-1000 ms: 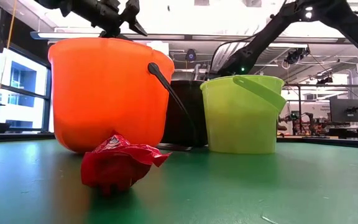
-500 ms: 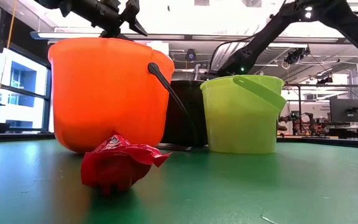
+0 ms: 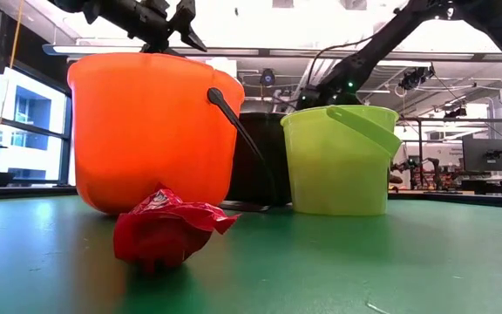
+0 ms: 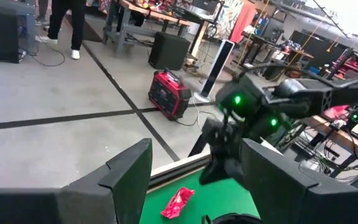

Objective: Sort candy by brand, put in halloween buckets
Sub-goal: Put the red chocolate bar into black bucket

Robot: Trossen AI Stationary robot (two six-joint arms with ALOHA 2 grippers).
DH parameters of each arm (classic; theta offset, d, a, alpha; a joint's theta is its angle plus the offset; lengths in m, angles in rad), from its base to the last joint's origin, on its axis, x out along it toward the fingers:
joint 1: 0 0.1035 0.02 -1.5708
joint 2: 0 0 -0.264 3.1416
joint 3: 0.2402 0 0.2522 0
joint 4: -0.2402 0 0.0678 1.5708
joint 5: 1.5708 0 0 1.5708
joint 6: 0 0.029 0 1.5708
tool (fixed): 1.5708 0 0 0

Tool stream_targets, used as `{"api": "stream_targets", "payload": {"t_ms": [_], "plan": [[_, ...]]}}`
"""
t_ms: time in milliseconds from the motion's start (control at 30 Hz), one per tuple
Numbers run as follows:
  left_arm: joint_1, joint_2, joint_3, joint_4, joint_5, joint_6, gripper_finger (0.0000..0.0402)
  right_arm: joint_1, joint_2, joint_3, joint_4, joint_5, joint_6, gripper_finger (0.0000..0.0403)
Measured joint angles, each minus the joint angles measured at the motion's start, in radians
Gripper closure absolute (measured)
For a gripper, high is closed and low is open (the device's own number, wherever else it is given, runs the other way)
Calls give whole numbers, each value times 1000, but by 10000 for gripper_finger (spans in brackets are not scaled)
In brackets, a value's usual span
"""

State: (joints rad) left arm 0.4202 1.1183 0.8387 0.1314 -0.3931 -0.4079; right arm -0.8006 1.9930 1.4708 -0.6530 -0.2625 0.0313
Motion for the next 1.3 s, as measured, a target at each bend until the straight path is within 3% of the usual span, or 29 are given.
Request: {"api": "stream_targets", "payload": {"t_ms": [133,300,467,633,833,1100,1300], "plan": [[0,0,0,-2,0,0,170,-20,4,1,97,-95,61,329],[0,0,0,-2,0,0,170,-12,49,1,133,-116,114,248],[0,0,0,-2,1,-7,170,17,89,1,146,10,205,181],[0,0,0,-5,1,-7,170,44,107,1,156,42,205,170],[0,0,0,-25,2,-7,170,75,122,1,157,115,179,205],[0,0,0,-40,2,-8,170,80,120,2,116,120,151,383],[0,0,0,-39,2,-8,170,36,35,-2,36,110,82,383]]}}
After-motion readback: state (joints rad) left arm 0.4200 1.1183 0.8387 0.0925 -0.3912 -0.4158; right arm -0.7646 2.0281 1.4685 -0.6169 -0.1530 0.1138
